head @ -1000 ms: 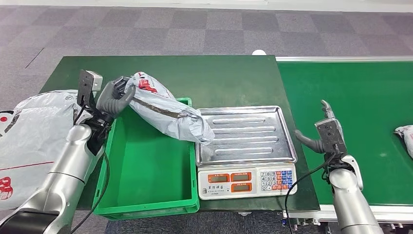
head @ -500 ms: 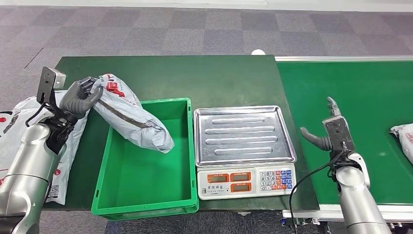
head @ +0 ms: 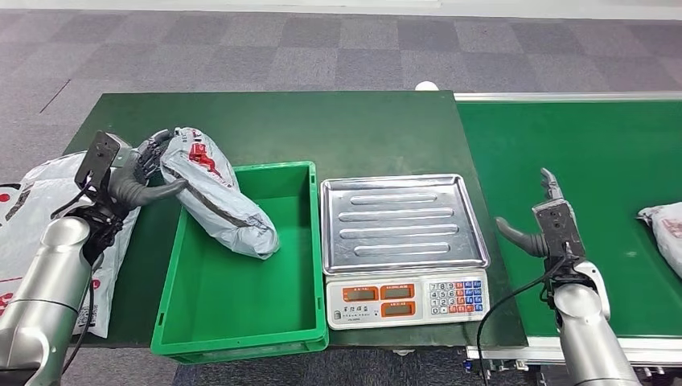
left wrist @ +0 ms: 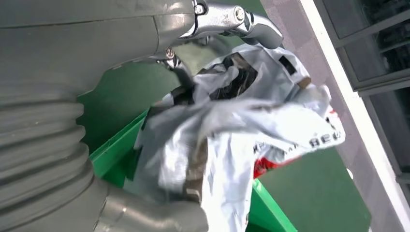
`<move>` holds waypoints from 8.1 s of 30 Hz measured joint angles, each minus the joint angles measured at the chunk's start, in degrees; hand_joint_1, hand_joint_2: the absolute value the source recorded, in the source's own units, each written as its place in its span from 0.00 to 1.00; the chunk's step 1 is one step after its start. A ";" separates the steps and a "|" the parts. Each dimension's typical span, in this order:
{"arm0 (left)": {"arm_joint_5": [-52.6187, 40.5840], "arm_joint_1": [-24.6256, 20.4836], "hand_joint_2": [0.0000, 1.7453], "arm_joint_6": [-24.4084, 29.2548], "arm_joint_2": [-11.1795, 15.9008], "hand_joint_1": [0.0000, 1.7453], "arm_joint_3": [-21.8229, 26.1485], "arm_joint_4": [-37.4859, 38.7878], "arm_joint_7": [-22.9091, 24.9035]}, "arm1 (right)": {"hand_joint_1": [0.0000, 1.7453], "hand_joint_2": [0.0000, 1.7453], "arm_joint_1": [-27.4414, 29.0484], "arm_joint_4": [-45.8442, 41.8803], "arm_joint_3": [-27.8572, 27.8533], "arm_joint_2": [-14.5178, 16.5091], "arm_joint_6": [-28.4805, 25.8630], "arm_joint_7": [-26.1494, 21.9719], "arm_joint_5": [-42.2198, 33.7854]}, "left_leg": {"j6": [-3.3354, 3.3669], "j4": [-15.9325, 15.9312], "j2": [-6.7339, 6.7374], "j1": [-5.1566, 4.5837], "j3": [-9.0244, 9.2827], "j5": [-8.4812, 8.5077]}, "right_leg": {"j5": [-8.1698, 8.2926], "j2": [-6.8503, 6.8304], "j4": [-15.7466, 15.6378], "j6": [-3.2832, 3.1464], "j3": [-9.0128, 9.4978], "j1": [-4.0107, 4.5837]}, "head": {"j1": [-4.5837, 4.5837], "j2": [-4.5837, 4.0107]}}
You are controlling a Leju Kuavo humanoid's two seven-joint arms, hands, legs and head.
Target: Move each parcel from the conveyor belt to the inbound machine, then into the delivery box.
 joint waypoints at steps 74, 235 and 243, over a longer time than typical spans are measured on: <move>10.21 -5.85 1.00 12.91 -32.55 0.00 -15.92 11.49 -12.40 | 0.00 1.00 -16.92 17.92 11.06 5.97 -6.60 4.03 13.28 | 0.03 0.03 -0.19 -0.07 -0.03 0.02 | 0.03 -0.20 0.01 0.03 0.06 -0.05 | 0.02 0.00; 6.06 2.56 1.00 11.81 -27.19 0.00 -9.90 5.99 -8.86 | 0.00 1.00 -13.49 43.42 -18.86 -8.20 17.49 20.67 49.45 | 0.21 0.08 -0.01 -0.02 0.26 -0.14 | 0.00 -0.08 -0.12 0.11 0.37 0.00 | 0.02 0.00; 5.69 2.53 1.00 11.81 -27.19 0.00 -9.69 6.13 -8.88 | 0.00 1.00 -13.95 44.18 -19.43 -8.24 19.09 19.78 49.30 | 0.21 0.08 0.06 -0.02 0.32 -0.14 | 0.00 0.02 -0.12 0.12 0.41 0.00 | 0.02 0.00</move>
